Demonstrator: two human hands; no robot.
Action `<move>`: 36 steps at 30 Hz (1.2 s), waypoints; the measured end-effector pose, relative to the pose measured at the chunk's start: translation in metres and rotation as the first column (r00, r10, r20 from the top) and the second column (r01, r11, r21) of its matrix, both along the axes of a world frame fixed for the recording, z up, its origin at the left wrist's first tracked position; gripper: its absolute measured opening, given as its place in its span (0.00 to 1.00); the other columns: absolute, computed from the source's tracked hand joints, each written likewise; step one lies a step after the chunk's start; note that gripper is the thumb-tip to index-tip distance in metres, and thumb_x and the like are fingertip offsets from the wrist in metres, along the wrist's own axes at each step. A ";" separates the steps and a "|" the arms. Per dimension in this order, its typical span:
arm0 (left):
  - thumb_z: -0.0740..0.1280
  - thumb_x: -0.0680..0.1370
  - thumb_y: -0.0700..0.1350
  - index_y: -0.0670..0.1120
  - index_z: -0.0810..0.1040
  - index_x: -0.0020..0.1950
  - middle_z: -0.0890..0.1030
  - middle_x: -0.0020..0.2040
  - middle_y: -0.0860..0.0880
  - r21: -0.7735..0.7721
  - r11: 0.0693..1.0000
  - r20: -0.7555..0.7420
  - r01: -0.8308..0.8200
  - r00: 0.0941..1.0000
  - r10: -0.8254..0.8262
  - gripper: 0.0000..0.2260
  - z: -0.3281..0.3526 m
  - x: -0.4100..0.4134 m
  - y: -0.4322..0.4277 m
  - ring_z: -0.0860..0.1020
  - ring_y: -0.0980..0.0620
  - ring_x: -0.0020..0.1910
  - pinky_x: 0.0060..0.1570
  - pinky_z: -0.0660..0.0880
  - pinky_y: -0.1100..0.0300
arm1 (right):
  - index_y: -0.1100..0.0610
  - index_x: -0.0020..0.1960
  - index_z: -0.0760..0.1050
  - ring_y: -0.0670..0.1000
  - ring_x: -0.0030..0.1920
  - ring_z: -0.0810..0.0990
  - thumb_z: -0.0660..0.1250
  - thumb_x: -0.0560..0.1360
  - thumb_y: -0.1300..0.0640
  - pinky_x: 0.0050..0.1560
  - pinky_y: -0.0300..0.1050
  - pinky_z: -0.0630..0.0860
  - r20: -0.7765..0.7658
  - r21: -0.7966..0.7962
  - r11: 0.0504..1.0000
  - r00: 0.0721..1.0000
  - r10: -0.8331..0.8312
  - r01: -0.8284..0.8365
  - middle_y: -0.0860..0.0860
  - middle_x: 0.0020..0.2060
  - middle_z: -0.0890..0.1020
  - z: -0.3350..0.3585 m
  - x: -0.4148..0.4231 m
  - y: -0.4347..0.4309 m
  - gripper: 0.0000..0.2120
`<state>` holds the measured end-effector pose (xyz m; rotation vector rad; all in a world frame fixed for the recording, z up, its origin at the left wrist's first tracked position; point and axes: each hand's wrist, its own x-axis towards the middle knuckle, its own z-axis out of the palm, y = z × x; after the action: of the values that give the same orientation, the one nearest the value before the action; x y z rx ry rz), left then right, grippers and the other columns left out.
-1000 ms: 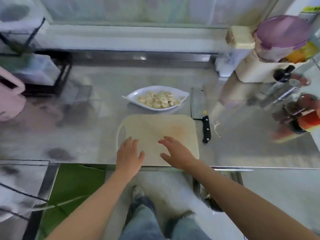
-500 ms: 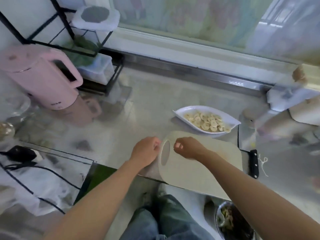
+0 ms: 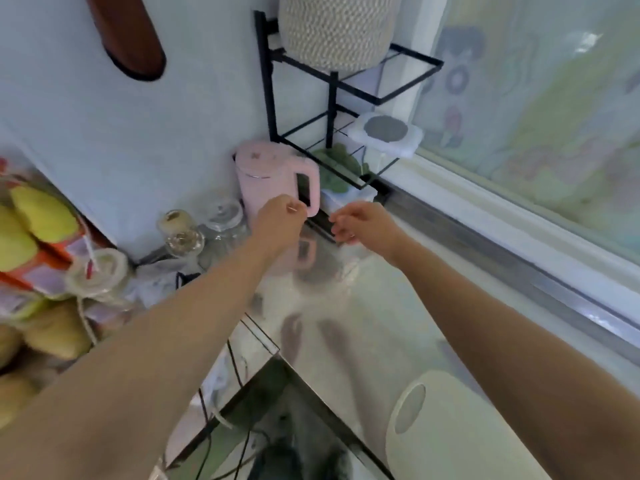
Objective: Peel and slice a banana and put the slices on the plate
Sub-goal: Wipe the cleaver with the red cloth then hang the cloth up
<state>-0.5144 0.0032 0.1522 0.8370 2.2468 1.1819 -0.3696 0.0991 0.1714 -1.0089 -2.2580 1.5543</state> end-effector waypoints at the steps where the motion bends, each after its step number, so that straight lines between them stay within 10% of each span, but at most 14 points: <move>1: 0.63 0.77 0.43 0.42 0.78 0.53 0.81 0.51 0.38 0.031 0.999 -0.017 -0.024 1.000 0.025 0.08 0.016 -0.014 0.000 0.79 0.38 0.51 0.54 0.76 0.41 | 0.62 0.51 0.78 0.51 0.38 0.80 0.60 0.78 0.64 0.41 0.38 0.78 -0.039 0.008 1.000 0.999 0.017 -0.017 0.60 0.42 0.83 0.014 -0.018 0.001 0.08; 5: 0.64 0.77 0.44 0.45 0.79 0.53 0.82 0.47 0.48 0.213 0.968 -0.225 -0.132 0.958 0.180 0.08 0.085 -0.068 -0.011 0.79 0.47 0.46 0.52 0.76 0.53 | 0.60 0.51 0.77 0.50 0.38 0.81 0.59 0.79 0.63 0.41 0.40 0.77 -0.220 0.053 0.998 0.974 0.046 -0.036 0.55 0.40 0.82 0.076 -0.087 0.001 0.08; 13: 0.65 0.74 0.48 0.46 0.72 0.53 0.73 0.50 0.50 0.607 0.700 -0.457 -0.376 0.556 0.694 0.10 0.187 -0.142 -0.068 0.74 0.51 0.45 0.41 0.66 0.59 | 0.55 0.65 0.69 0.51 0.50 0.80 0.64 0.78 0.55 0.49 0.46 0.79 -0.457 0.182 0.976 0.869 0.191 -0.119 0.54 0.55 0.76 0.183 -0.208 -0.038 0.17; 19: 0.67 0.76 0.55 0.46 0.65 0.70 0.76 0.61 0.45 0.244 0.926 -0.254 -0.287 0.903 0.347 0.27 0.214 -0.186 -0.088 0.76 0.45 0.58 0.58 0.73 0.53 | 0.46 0.77 0.44 0.55 0.70 0.66 0.69 0.72 0.47 0.65 0.59 0.71 -0.494 0.296 0.947 0.829 0.263 -0.125 0.51 0.73 0.55 0.231 -0.271 -0.060 0.43; 22: 0.69 0.76 0.53 0.49 0.60 0.74 0.75 0.64 0.46 0.295 0.942 -0.102 -0.163 0.974 0.200 0.31 0.222 -0.189 -0.088 0.75 0.47 0.62 0.56 0.70 0.58 | 0.48 0.77 0.41 0.55 0.57 0.77 0.69 0.73 0.54 0.50 0.49 0.80 -0.483 0.250 0.956 0.836 0.261 -0.155 0.55 0.64 0.71 0.249 -0.284 -0.066 0.44; 29: 0.68 0.77 0.45 0.45 0.79 0.51 0.82 0.46 0.44 0.454 0.879 -0.237 -0.147 0.931 0.279 0.05 0.243 -0.206 -0.078 0.81 0.45 0.46 0.50 0.78 0.47 | 0.57 0.64 0.72 0.47 0.37 0.79 0.66 0.76 0.57 0.29 0.34 0.73 -0.661 0.076 0.994 0.742 0.110 -0.080 0.54 0.44 0.80 0.282 -0.288 -0.071 0.17; 33: 0.69 0.76 0.50 0.48 0.72 0.35 0.78 0.35 0.50 0.512 0.835 -0.393 -0.203 0.808 0.438 0.12 0.272 -0.210 -0.076 0.78 0.47 0.39 0.44 0.76 0.51 | 0.54 0.67 0.65 0.48 0.41 0.77 0.69 0.74 0.48 0.29 0.36 0.71 -0.637 0.040 0.987 0.757 0.146 -0.157 0.53 0.48 0.79 0.307 -0.287 -0.068 0.26; 36: 0.71 0.74 0.51 0.50 0.70 0.33 0.75 0.32 0.55 0.578 0.793 -0.403 -0.192 0.778 0.482 0.14 0.296 -0.212 -0.073 0.76 0.52 0.34 0.38 0.73 0.56 | 0.60 0.58 0.76 0.45 0.31 0.75 0.68 0.75 0.58 0.25 0.35 0.67 -0.620 0.085 0.984 0.764 0.178 -0.159 0.51 0.38 0.79 0.329 -0.286 -0.066 0.13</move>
<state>-0.7262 -0.0695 0.4477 1.0765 2.6567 1.9982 -0.6559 0.0328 0.5001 -0.2016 -1.9047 1.6065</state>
